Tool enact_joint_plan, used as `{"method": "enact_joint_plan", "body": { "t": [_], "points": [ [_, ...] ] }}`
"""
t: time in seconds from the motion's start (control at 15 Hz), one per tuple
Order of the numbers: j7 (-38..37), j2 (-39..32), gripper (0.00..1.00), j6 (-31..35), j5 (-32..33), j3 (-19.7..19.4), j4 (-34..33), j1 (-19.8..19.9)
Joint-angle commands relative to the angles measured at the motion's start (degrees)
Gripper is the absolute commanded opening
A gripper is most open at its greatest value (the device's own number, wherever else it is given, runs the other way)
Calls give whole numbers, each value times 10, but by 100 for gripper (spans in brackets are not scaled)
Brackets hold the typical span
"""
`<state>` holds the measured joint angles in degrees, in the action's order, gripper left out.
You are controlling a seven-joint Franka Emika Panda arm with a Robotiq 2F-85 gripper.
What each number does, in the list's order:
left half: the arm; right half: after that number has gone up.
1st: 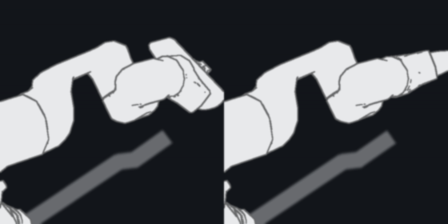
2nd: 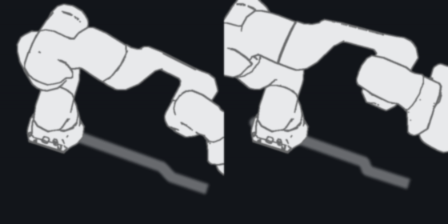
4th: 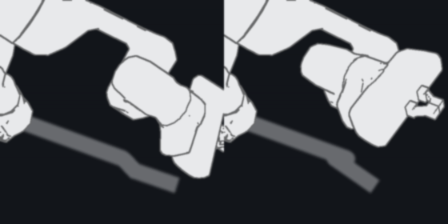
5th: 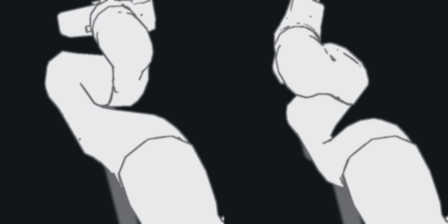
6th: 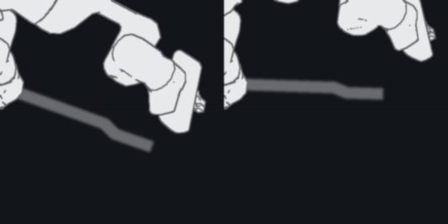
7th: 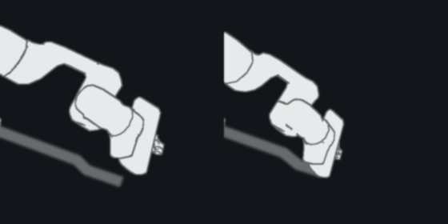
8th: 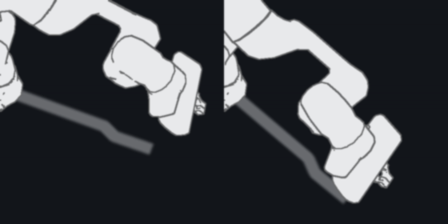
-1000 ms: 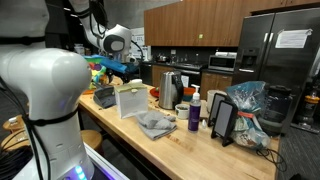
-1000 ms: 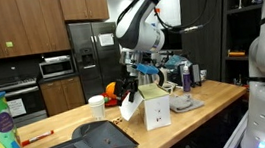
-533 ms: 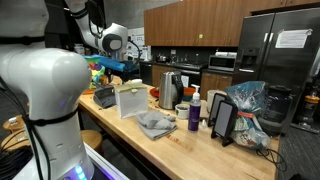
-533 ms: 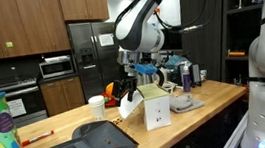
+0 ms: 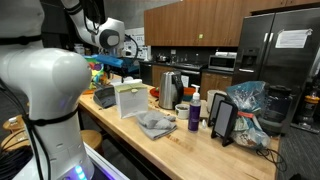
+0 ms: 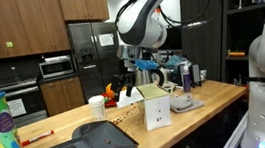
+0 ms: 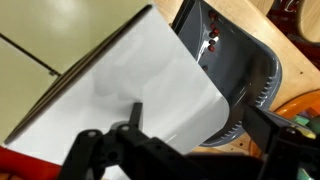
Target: Lift open the lid of the white box
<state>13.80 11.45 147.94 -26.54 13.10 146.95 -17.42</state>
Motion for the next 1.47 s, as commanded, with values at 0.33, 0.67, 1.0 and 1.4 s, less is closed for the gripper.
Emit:
{"method": "enact_joint_plan", "body": {
  "t": [0.33,0.67,1.0,1.4],
  "points": [
    [-43,63,100,15,40,-5,31,-6],
    [-62,86,100,18,57,-4,40,-7],
    [-78,107,100,24,70,-6,48,-7],
    [-104,141,100,29,92,-7,63,-3]
  ]
}}
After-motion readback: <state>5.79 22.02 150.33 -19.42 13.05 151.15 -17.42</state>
